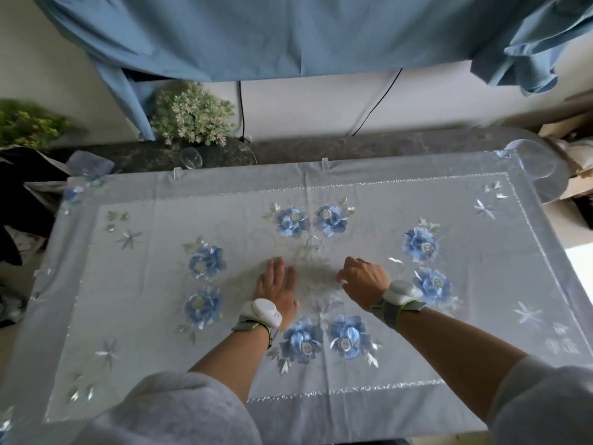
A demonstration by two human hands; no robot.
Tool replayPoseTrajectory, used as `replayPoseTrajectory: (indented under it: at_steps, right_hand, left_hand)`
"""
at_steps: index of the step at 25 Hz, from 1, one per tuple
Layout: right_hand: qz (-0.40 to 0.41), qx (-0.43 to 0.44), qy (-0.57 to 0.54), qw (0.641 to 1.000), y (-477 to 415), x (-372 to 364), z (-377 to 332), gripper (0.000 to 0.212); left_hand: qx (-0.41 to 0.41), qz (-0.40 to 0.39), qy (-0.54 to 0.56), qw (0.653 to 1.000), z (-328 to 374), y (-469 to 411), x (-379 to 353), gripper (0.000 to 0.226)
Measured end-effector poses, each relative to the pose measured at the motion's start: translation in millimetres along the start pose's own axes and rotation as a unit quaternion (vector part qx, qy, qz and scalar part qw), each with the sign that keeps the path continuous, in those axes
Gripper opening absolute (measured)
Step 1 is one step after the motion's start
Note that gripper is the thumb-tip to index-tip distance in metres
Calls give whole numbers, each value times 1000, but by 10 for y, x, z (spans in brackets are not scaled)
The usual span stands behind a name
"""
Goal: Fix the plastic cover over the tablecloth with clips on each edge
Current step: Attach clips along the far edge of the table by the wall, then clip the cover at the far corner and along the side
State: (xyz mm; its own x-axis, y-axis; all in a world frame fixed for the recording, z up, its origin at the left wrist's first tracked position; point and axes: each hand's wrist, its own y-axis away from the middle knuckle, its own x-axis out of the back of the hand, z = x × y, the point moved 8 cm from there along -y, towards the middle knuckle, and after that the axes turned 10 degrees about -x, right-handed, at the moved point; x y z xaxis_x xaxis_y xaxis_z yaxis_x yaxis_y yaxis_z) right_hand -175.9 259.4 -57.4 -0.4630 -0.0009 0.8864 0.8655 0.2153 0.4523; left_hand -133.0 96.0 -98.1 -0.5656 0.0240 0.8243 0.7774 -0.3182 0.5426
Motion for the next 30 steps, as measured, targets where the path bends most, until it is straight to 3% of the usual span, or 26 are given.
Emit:
replayPoseTrajectory:
  at_steps: [6, 14, 18, 23, 30]
  right_hand:
    - [102, 9, -65, 993, 278, 127, 80, 22]
    - [90, -89, -110, 986, 379, 300, 317, 25]
    - [77, -146, -204, 965, 416, 438, 533, 23]
    - [72, -209, -325, 919, 254, 557, 1136, 19]
    - [97, -192, -279, 936, -182, 972, 2133, 27]
  left_hand:
    - [14, -45, -5, 999, 12, -21, -42, 79]
    - [61, -131, 12, 989, -61, -157, -74, 76]
    - [41, -90, 38, 994, 156, -155, 354, 50]
    - [-2, -115, 20, 993, 321, -474, 768, 25]
    - [6, -19, 34, 999, 1094, -1045, 1435, 32]
